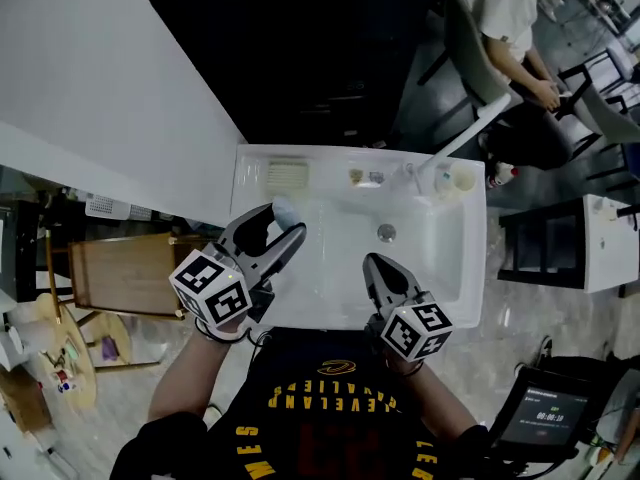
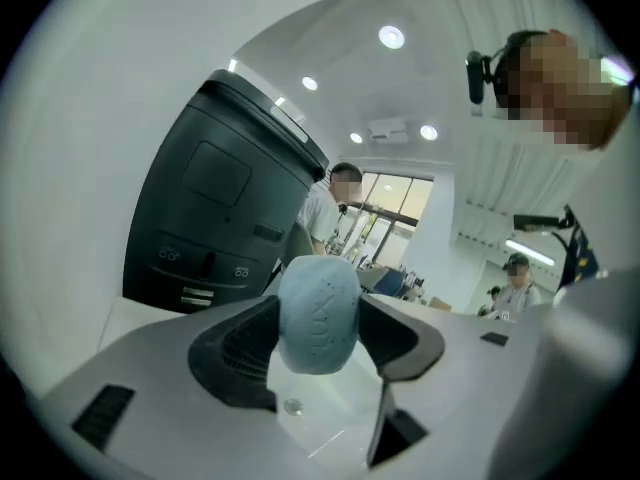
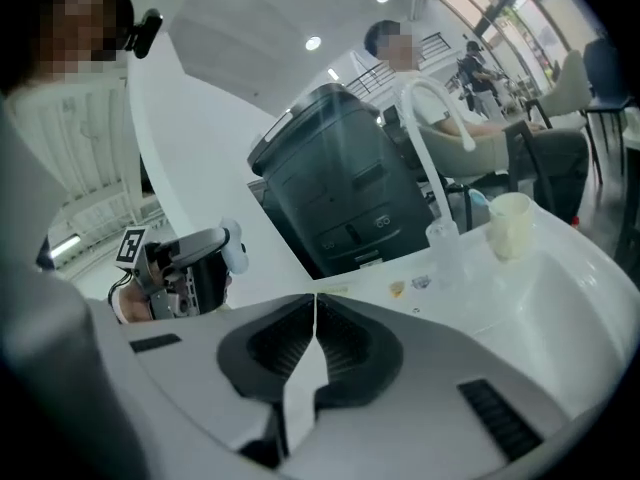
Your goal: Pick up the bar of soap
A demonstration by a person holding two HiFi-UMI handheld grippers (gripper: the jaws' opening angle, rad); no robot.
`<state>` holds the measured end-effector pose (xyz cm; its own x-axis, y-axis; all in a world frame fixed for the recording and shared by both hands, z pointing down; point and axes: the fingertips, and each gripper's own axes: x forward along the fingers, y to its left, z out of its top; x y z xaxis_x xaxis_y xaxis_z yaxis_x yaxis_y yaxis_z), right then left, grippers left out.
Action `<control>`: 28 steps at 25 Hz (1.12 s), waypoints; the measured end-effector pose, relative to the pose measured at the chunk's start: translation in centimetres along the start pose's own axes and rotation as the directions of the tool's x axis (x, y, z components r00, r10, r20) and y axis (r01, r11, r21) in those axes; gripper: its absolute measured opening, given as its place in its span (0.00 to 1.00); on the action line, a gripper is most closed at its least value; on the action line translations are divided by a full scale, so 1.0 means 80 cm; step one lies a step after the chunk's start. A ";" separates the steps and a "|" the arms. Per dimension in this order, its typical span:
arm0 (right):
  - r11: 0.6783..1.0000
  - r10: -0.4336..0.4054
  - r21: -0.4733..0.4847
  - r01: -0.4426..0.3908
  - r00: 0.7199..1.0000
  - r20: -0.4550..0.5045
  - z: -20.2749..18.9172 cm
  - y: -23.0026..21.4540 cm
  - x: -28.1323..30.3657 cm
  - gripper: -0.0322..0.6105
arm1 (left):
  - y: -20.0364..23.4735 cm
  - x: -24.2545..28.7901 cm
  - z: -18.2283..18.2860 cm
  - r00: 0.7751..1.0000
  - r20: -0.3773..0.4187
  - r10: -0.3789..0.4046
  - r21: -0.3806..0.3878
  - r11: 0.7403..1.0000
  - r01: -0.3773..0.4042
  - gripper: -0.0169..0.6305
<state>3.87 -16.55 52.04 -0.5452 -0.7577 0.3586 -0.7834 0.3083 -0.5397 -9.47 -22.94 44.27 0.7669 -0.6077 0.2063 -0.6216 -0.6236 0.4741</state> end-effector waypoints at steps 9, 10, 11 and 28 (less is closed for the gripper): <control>0.928 0.046 -0.369 -0.046 0.999 -0.008 0.026 0.046 0.002 0.08 | -0.024 -0.038 -0.041 0.999 0.039 -0.020 -0.225 0.974 0.028 0.44; 0.922 0.061 -0.382 -0.060 0.998 -0.010 0.029 0.052 0.003 0.08 | -0.025 -0.041 -0.041 0.999 0.046 -0.020 -0.243 0.969 0.031 0.44; 0.919 0.079 -0.386 -0.079 0.997 -0.017 0.031 0.057 0.005 0.08 | -0.026 -0.043 -0.041 0.998 0.054 -0.023 -0.264 0.964 0.036 0.44; 0.919 0.086 -0.388 -0.072 0.996 0.017 0.036 0.091 -0.008 0.08 | -0.052 -0.045 -0.049 0.991 0.077 -0.108 -0.344 0.930 0.128 0.44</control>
<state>-0.64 -15.43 45.67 -0.6053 -0.7384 0.2974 -0.7960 0.5615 -0.2261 -9.02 -16.25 44.90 0.8150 -0.5729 0.0874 -0.4251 -0.4885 0.7620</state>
